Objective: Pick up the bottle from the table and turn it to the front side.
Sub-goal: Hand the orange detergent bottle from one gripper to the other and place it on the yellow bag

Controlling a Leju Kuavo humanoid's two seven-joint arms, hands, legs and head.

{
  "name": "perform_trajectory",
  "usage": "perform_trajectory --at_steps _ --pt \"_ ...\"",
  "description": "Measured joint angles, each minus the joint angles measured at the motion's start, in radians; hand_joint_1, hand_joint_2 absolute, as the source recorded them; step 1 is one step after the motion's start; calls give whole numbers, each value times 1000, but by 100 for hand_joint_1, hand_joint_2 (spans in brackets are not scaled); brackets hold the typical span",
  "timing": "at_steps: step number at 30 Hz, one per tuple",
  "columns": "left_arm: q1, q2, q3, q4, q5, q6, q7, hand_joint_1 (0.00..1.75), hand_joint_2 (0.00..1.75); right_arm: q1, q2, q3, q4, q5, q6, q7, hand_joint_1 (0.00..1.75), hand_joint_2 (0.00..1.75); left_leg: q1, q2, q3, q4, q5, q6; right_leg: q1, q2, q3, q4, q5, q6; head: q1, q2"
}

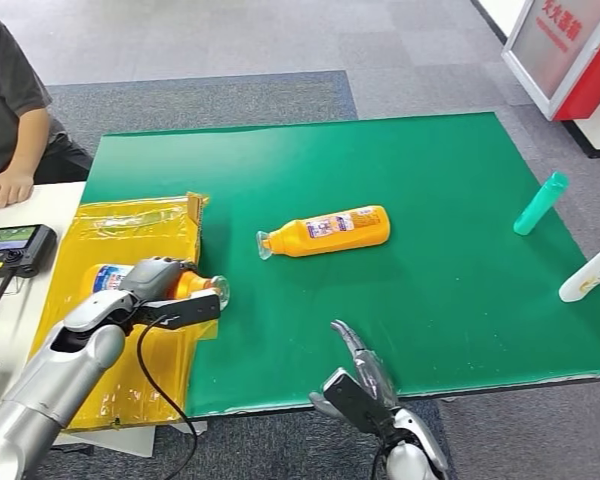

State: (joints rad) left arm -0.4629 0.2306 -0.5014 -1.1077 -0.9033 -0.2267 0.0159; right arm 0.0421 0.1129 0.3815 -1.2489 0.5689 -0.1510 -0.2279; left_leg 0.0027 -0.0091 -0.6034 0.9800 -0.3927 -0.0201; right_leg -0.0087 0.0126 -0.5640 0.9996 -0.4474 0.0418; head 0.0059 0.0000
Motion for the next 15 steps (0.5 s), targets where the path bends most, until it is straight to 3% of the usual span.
perform_trajectory --at_steps 6,10,15 --pt "8 19 -18 8 69 12 -19 0 175 -10 0 0 20 1 3 -6 0 175 0 0 0 0 0 0 0 0 0 0 0 0 0 0" --pt "36 38 -6 -16 122 47 -33 0 0 -10 0 0 30 2 3 -10 0 175 0 0 0 0 0 0 0 0 0 0 0 0 0 0" --pt "80 45 51 -87 122 135 -13 0 0 -6 0 0 33 2 3 -11 0 175 0 0 -1 0 0 0 0 0 -1 0 0 0 0 0"
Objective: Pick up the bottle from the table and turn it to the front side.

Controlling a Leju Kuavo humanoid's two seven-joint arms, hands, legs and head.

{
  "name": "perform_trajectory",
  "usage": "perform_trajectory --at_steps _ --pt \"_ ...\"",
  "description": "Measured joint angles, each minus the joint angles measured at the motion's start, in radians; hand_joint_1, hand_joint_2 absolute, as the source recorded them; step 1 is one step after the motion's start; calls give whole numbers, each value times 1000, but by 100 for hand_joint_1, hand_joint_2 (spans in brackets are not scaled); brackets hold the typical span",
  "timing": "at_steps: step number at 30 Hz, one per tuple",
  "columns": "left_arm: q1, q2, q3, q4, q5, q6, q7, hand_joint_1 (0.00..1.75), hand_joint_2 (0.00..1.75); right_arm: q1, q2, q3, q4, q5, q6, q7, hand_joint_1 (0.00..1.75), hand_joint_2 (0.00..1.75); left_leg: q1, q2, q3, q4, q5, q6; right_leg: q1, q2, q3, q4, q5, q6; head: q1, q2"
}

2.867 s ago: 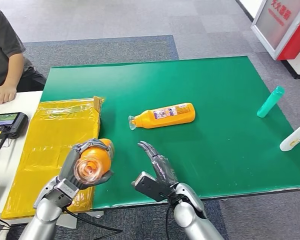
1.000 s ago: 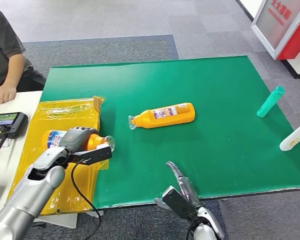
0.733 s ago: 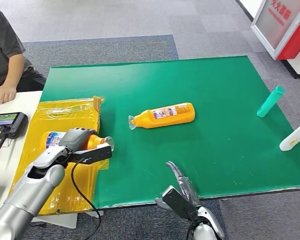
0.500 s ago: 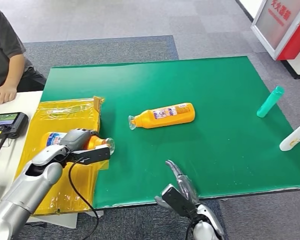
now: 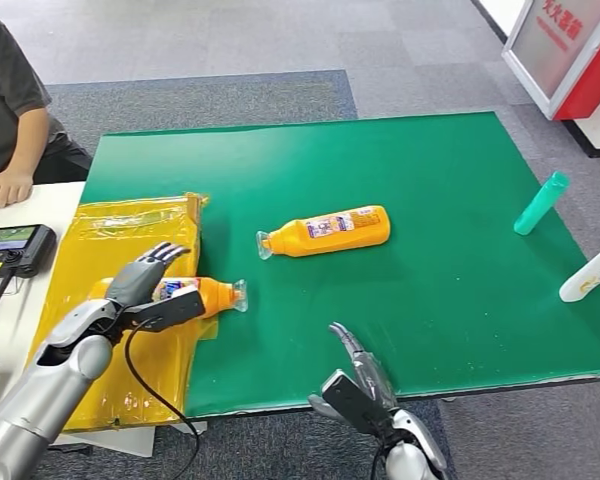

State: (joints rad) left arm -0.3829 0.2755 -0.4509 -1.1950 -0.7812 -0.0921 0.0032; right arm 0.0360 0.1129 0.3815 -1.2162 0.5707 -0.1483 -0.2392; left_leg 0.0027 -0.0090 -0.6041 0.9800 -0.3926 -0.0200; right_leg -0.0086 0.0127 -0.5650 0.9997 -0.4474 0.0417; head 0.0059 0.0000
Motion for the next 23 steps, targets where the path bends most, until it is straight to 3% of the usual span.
perform_trajectory --at_steps 1,5,9,12,16,23 --pt "11 0 17 -20 4 16 -2 0 0 2 0 0 0 0 0 0 0 175 0 0 0 0 0 0 0 0 0 0 0 0 0 0" --pt "75 -6 92 -123 59 69 -60 0 175 11 0 0 -5 0 -2 1 0 175 0 0 0 0 0 0 0 0 0 0 0 0 0 0" --pt "165 -22 169 -237 110 116 -192 0 175 19 0 0 -14 -2 -8 -8 0 175 0 0 0 0 -1 0 0 0 0 0 0 0 0 0" --pt "254 -53 232 -319 200 123 -359 0 175 23 -1 0 -32 -13 -19 -43 0 175 0 0 0 0 -1 0 0 0 -1 0 -1 0 0 0" --pt "355 -101 302 -396 294 123 -485 0 175 33 -2 1 -70 -32 -38 -86 0 175 0 0 0 0 -1 0 0 0 -1 0 -1 0 0 0" --pt "498 -214 421 -447 549 -37 -655 0 175 80 -14 0 -202 -95 -77 -190 0 175 0 0 0 0 -2 0 0 0 -1 0 -2 -1 0 0"
